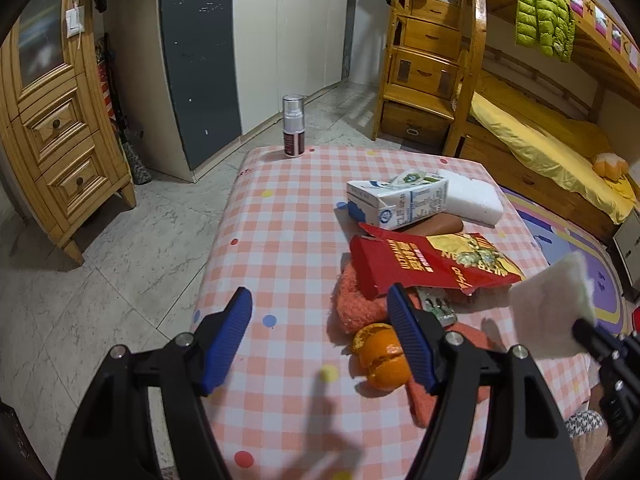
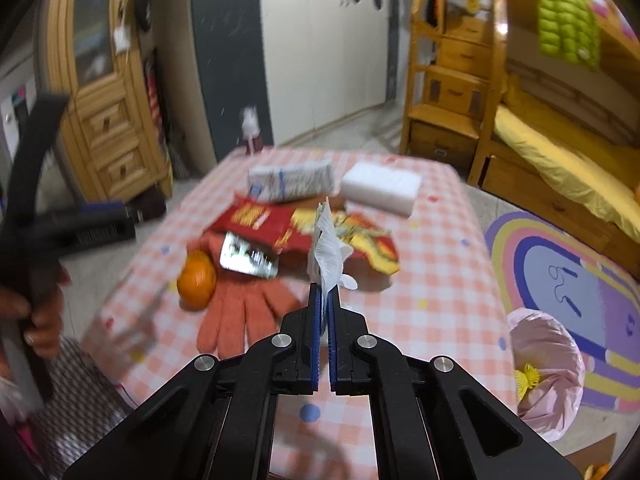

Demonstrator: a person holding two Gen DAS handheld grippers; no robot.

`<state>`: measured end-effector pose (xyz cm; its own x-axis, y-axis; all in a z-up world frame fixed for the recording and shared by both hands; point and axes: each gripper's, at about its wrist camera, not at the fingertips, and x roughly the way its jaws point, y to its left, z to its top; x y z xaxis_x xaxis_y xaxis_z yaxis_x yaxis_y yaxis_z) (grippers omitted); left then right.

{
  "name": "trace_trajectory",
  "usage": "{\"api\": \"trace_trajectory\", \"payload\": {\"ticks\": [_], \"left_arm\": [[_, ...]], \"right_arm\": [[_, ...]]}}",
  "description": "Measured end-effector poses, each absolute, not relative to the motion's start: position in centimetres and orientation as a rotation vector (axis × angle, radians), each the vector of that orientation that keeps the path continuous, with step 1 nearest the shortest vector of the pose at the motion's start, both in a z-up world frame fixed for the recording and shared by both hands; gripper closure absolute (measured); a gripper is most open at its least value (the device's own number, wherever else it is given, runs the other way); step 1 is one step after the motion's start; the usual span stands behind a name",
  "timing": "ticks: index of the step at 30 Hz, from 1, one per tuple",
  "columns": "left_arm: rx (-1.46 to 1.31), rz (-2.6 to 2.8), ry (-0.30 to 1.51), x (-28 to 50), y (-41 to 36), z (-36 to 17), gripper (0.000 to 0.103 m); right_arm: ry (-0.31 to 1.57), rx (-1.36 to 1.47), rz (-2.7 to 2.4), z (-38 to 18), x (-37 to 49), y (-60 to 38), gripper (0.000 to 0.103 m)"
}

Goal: Collect trash
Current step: 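Grasp the white tissue with the right gripper and lift it, then grasp the white paper card with the left gripper while the right holds the tissue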

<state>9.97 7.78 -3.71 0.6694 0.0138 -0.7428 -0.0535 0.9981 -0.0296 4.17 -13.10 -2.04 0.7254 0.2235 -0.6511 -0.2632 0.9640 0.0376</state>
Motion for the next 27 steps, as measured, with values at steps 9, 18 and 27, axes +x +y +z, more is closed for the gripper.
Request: {"api": "trace_trajectory", "payload": {"ticks": [9,18,27], "left_arm": [[0.037,-0.099,0.834,11.3,1.6,-4.2,0.035],[0.147,-0.196,0.845,12.3,-4.8,-6.2,0.027],[0.242,-0.208,0.863,13.5,-7.6,-8.3,0.027]], "right_arm": [[0.704,0.009,0.232,-1.3,4.3,-15.8,0.1],[0.704,0.058,0.171,-1.4,3.9,-19.1,0.1],[0.721,0.099,0.152,-2.1,4.0,-20.7,0.1]]}}
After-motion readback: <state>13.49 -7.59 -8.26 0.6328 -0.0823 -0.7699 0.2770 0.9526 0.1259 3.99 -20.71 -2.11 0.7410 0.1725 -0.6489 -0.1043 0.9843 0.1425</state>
